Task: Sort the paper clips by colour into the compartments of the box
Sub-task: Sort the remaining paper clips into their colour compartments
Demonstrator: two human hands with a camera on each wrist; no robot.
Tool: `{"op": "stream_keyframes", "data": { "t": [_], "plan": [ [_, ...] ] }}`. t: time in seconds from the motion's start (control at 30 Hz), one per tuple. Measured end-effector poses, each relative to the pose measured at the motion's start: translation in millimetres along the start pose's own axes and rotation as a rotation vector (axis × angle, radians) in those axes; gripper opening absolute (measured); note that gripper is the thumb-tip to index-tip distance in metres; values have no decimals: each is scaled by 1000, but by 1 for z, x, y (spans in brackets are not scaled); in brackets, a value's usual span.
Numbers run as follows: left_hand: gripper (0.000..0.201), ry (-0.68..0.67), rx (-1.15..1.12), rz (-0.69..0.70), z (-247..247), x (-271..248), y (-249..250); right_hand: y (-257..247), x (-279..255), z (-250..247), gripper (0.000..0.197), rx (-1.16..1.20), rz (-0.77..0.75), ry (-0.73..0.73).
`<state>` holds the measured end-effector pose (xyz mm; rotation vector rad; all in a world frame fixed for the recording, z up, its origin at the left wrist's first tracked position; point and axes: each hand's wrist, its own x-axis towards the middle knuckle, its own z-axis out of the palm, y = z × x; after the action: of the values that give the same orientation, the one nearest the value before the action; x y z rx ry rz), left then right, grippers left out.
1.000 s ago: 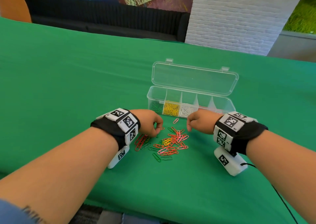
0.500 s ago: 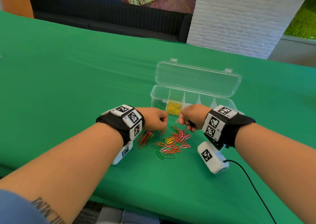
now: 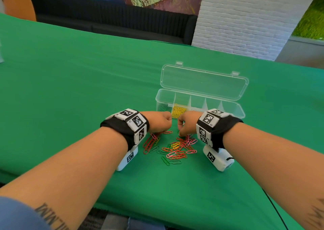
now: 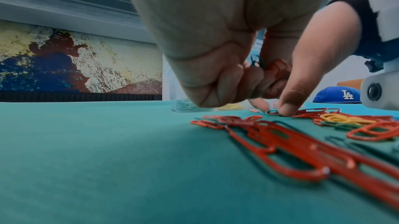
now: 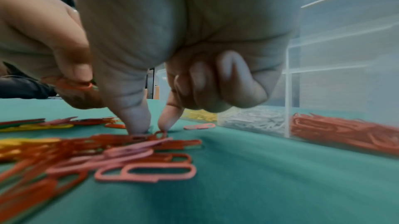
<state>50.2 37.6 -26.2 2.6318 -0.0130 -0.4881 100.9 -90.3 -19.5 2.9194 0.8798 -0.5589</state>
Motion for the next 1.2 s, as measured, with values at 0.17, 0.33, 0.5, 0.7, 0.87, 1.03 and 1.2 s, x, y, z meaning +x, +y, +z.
{"op": "stream_keyframes", "data": {
  "t": [0.17,0.33,0.5,0.7,0.87,1.03,1.2],
  "plan": [
    [11,-26,-46,-11,-1,0,1,-1,4,3,12,-14,12,-60],
    [19,-61,-151,-36,0,3,-2,-1,-4,2,26,28,17,-21],
    [29,-61,-299,-28,0,6,-4,14,-23,-5,26,163,24,-15],
    [31,31,-144,-7,-4,-1,-3,34,-31,7,20,406,55,-5],
    [16,-30,139,21,-12,-21,3,33,-40,11,26,484,49,-17],
    [6,-51,304,-2,-3,-38,-9,21,-51,14,35,519,4,-80],
    [19,-17,350,-20,7,-44,-18,4,-60,19,20,192,-176,-99]
  ]
}}
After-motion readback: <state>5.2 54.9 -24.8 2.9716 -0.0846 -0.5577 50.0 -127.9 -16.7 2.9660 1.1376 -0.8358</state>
